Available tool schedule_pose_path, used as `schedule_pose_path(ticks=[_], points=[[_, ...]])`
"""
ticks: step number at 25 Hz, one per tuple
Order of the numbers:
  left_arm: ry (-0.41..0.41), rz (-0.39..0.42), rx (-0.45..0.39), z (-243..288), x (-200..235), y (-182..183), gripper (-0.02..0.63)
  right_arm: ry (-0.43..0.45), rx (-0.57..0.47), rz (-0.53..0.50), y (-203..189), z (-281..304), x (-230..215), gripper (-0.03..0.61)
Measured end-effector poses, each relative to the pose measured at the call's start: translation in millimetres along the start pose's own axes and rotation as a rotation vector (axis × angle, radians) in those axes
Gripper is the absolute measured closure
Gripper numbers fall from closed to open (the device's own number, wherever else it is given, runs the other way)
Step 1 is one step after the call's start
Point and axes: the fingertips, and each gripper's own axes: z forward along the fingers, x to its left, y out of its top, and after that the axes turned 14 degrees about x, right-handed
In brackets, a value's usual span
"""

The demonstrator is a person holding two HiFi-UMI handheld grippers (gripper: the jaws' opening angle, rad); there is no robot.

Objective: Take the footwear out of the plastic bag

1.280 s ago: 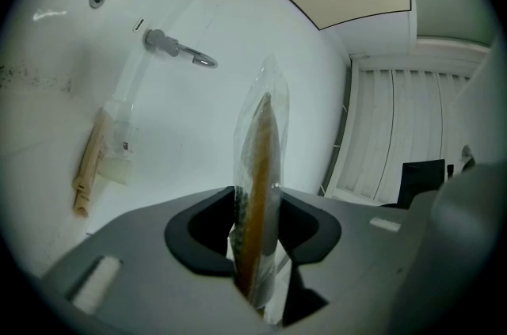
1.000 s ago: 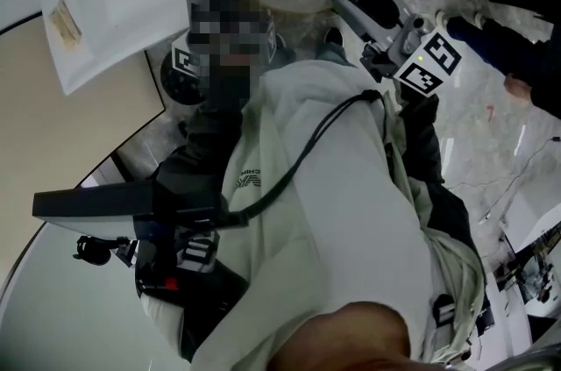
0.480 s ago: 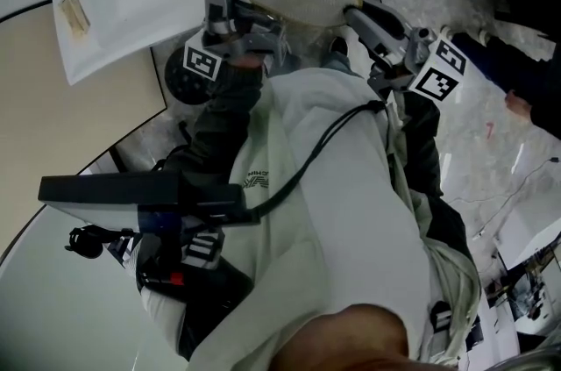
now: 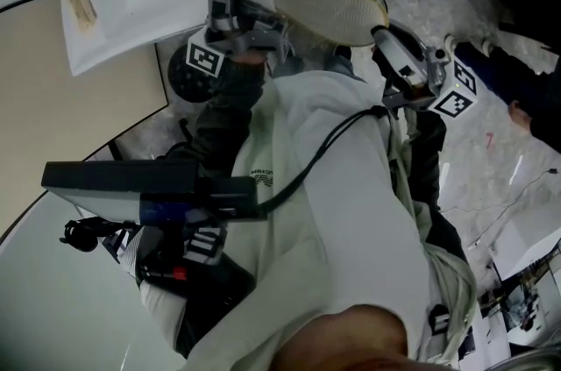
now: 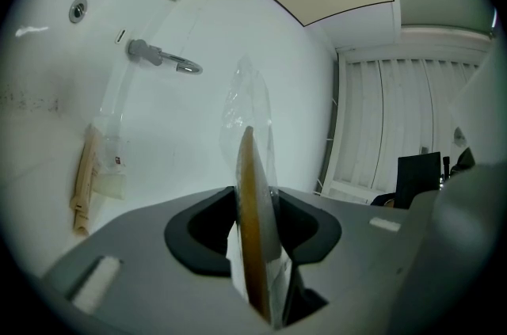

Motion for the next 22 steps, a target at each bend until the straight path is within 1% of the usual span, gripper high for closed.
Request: schedule_pose_path(ticks=[6,10,12,16,20,22], points=[[0.001,0.019,0.002,1.7,-1.9,3.3,0.512,0.042,-0.025,-0.004,-1.2,-11.2,5.8,0.538],[0.009,-0.002,0.001,4.0,2.1,-0.5,0.515,0.001,-0.102,-0.013,3.1,-17.2,3.1,0.534],[0.025,-0.004,0.010,2.3,9.0,2.2,0.515,-0.014,-0.089,-0.008,-0.7,-12.0,-3.6,0.532],[0.032,0.009,0.024,4.8,14.4,3.9,0.515,-0.022,-0.017,-0.018,-9.0,5.0,-10.7,0.525],[0.015,0.001,0.015,4.5,10.1,2.1,0.515,0.014,-0.019,-0.022,-7.3,5.8,-0.6,0.534],[0.012,0.002,0.018,3.7,10.2,2.3,0.515,0.011,-0.010,-0.032,-7.4,5.4,-0.1,0.535]])
